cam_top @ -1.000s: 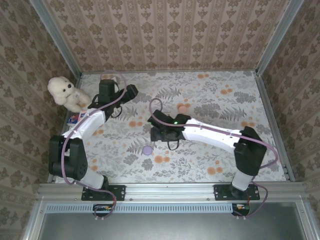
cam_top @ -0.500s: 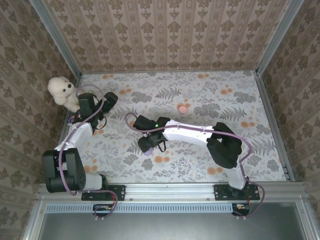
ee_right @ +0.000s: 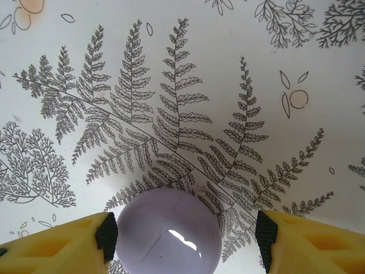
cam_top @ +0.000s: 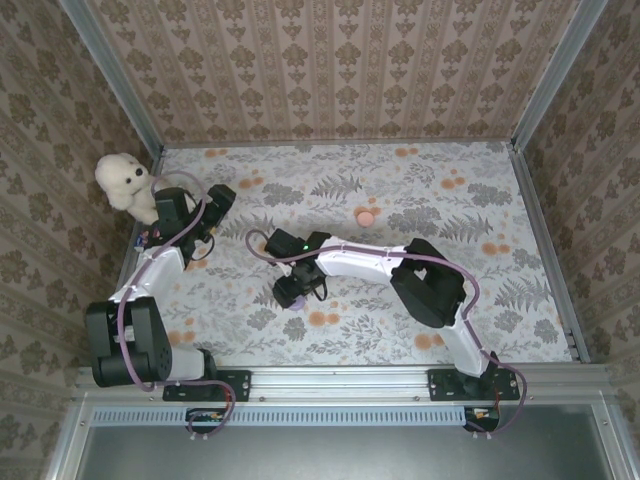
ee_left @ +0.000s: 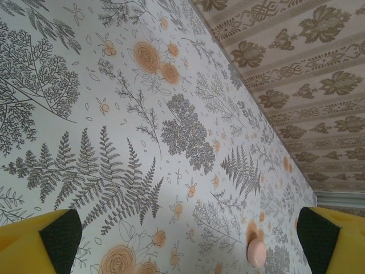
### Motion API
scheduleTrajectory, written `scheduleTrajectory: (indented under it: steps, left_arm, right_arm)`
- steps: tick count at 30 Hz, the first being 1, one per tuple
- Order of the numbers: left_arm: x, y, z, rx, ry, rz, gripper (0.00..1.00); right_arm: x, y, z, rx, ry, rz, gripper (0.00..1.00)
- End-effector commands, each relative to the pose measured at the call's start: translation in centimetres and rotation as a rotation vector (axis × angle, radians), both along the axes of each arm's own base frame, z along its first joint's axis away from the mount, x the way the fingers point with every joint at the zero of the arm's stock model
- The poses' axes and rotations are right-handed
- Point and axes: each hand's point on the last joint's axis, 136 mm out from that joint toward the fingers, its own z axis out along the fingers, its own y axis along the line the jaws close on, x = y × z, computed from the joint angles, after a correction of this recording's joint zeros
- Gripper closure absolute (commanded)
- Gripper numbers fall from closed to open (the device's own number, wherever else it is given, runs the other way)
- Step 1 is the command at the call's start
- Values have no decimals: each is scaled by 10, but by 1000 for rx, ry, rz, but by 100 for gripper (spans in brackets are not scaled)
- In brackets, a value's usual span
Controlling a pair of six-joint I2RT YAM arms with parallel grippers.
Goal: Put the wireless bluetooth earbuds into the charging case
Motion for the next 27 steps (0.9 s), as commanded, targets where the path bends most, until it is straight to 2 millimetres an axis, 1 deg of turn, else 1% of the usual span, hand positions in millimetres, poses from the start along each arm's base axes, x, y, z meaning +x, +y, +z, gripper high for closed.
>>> scheduleTrajectory:
  steps: [1,5,12,18,22,27]
  left_arm:
    - [1,-4,5,2,-20,-32,0]
    - [3,-7,3,10,-21,-40,0]
    - [6,-10,4,21,-28,-60,0]
    - [7,-10,5,22,-34,-64,0]
    - [8,-12,7,27,-39,-73,0]
    - [9,-12,10,31,-46,-82,0]
  right_arm:
    - [-6,11,-3,40,45,56,32]
    - [-19,11,-5,64,91,74,34]
    - [-44,5,-4,43,104,101,34]
    - [-43,-7,-5,-70,11,100,33]
    - [-42,-8,-5,-122,-31,131,32]
    - [-35,-7,-5,-155,-67,160,32]
